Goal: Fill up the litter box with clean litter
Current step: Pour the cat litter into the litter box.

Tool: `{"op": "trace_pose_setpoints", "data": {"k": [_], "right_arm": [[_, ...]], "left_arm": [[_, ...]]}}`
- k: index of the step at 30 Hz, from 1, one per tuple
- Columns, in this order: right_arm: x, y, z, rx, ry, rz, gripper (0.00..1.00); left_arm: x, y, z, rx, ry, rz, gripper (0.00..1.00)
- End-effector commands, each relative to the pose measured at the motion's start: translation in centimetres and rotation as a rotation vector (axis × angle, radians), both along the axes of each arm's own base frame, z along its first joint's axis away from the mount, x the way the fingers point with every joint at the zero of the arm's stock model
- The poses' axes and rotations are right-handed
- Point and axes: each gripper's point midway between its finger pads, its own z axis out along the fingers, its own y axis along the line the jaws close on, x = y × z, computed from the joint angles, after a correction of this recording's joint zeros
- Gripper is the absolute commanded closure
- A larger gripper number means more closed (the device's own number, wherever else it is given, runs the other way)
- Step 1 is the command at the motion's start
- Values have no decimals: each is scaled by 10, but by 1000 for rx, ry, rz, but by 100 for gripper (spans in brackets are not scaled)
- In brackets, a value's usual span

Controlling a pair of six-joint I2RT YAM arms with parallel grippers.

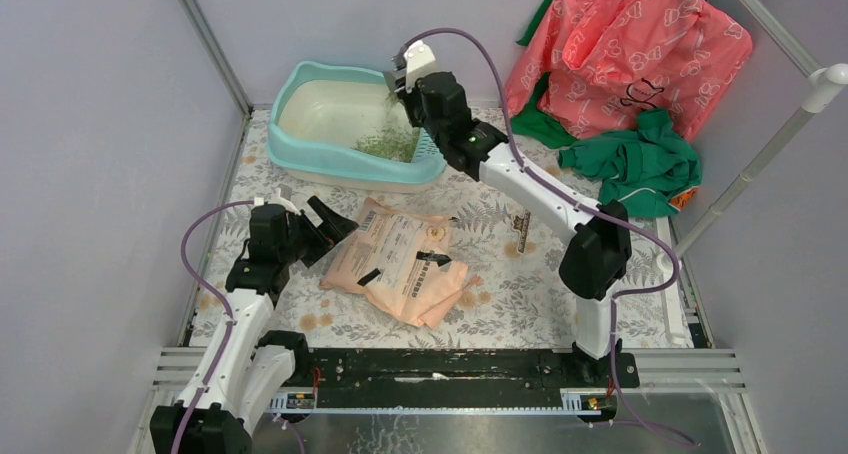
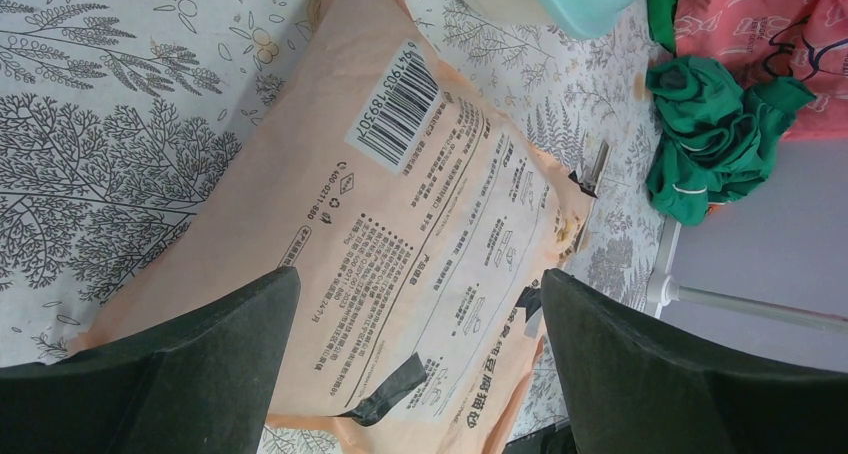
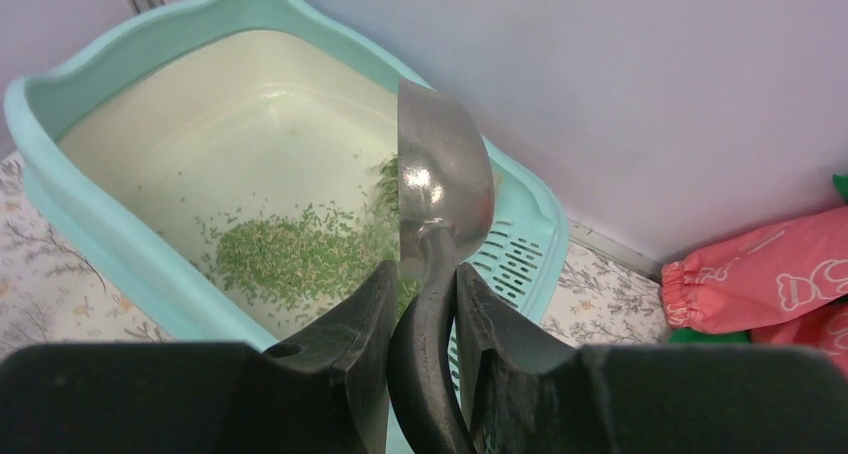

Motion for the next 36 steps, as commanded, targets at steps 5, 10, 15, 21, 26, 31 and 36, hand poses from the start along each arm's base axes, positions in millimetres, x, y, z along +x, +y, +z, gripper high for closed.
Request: {"op": "trace_pose_setpoints", "data": {"k": [5,10,15,21,26,31,36], "right_arm": [[-7,9,14,-179,-135,-38,100],[-5,24,-9,-291,-146,-58,100],[-7,31,-22,-304,-129,-51,100],[-28,5,8,-109,-74,-50,100],[-82,-50,22,66,38,-34,100],[-139,-139,20,274,186,-65,100],[-190,-180,-1,399,367,-58,100]], "left_arm": [[5,-3,14,-16,-54,-15,1],[4,-2,14,-13,-56,-12,1],[4,-2,14,-12,-56,-11,1],[5,-1,14,-6,-57,-10,1],[10,-1,15,-5,-62,-10,1],[18,1,15,12,-62,-9,1],[31,0,14,14,-60,-11,1]]}}
